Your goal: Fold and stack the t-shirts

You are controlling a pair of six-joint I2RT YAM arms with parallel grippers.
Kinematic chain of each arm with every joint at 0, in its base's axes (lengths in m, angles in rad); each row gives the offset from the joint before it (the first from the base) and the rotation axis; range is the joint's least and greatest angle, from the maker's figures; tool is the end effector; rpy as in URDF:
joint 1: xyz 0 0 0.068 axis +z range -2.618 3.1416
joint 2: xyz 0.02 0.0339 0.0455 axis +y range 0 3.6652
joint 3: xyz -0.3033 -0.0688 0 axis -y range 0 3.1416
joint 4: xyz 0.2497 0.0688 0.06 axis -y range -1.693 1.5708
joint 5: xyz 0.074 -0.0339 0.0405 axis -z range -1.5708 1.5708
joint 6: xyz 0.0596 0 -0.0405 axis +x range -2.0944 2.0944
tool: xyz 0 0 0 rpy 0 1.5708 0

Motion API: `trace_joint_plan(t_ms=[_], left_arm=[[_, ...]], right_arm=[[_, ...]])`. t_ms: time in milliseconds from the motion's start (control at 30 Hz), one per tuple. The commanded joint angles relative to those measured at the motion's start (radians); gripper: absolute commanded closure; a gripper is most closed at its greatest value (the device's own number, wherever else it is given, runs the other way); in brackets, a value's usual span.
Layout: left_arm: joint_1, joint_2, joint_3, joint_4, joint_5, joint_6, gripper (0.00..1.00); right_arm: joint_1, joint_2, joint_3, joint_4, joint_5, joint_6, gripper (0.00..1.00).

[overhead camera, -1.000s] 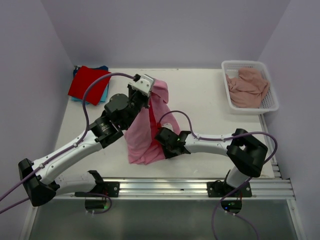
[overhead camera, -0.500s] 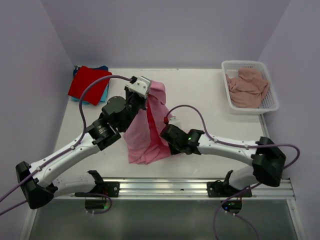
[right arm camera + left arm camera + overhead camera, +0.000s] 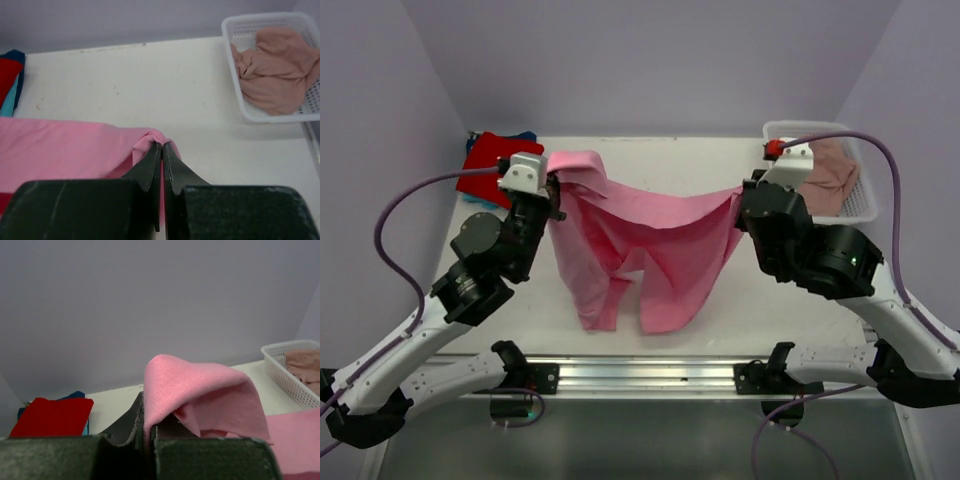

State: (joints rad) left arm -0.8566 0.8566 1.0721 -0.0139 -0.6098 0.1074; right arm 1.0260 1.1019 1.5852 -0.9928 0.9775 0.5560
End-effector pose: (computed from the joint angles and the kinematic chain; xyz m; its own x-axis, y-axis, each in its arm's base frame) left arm 0.1390 -0.1082 0.4793 0.1574 -0.0474 -0.9864 0.2364 0.9716 -0.0090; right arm 0.1303 0.1197 0.5009 -0.2691 0.1253 -0.9549 0.0459 0.9920 0.1173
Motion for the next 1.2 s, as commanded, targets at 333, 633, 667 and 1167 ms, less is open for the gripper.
trace_joint_plan(t_ms=[333,633,667,1167], left_arm=[[0.007,0.027,0.512,-0.202,0.114,0.06,1.0],[0.007,-0.019,0.542,-0.291,0.401,-0.098,1.0],[0.007,-0.025,0.539,-0.296,0.407,-0.098,1.0],[0.007,-0.33,-0.14,-0.178,-0.113,-0.517,0.53]], right_arm=[[-0.012,0.078,0.39,0.295,0.185,-0.623,1.0],[-0.01,-0.043,0.293,0.388,0.092,-0.699,1.0],[-0.01,-0.051,0.283,0.399,0.098,-0.708,1.0],[-0.009,-0.077,0.223,0.441,0.181,-0.772,1.0]])
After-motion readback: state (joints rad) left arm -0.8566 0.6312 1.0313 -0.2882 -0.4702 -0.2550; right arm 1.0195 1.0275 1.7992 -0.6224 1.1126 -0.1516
